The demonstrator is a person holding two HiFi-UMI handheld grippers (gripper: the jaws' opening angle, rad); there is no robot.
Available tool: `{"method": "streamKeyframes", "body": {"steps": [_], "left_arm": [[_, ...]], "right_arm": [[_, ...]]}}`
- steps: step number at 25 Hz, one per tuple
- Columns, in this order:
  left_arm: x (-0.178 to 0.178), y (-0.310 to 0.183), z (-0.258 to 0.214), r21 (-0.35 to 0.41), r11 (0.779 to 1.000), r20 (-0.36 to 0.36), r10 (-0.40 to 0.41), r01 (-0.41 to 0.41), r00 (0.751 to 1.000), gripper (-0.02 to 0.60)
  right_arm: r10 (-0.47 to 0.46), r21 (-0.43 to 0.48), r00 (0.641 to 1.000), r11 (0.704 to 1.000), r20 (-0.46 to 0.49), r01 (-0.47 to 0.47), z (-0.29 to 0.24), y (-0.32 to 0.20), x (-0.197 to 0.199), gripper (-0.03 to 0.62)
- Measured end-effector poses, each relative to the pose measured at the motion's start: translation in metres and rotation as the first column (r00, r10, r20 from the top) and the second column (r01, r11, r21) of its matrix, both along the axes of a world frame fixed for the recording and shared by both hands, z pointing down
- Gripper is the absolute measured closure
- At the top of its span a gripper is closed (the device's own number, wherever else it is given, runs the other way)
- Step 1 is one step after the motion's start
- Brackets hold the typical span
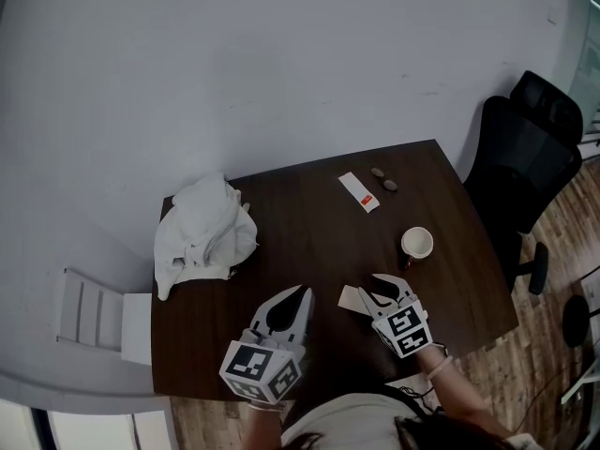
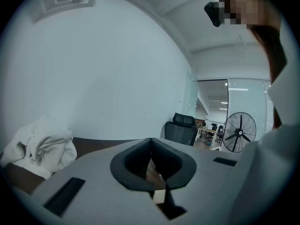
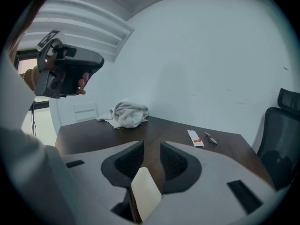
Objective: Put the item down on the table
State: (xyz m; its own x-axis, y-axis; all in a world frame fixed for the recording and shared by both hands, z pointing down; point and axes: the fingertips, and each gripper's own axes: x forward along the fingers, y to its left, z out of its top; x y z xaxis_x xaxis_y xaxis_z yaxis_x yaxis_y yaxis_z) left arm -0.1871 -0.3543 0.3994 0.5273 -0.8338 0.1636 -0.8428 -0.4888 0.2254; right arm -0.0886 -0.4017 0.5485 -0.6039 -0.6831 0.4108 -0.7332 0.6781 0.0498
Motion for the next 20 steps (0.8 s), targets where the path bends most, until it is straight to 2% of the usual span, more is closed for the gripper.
{"method": "streamKeyframes", "body": {"steps": [6,20], "left_arm": [[0.01,0.01,-0.006,0.01,1.0,0.007,0.008,-0.008,1.0,0.563],[0.04,0.048,-0.01,0.018,1.0,0.015,-0.003,0.002,1.0,0.563]], "right_arm": [[0.012,0.071,0.999,0.997,0.045,-0.015,-0.03,0.013,0.006,0.543],[0.025,0.094,0.991,0.995,0.132,-0.037,-0.069,0.053,0.031,0.586]]}}
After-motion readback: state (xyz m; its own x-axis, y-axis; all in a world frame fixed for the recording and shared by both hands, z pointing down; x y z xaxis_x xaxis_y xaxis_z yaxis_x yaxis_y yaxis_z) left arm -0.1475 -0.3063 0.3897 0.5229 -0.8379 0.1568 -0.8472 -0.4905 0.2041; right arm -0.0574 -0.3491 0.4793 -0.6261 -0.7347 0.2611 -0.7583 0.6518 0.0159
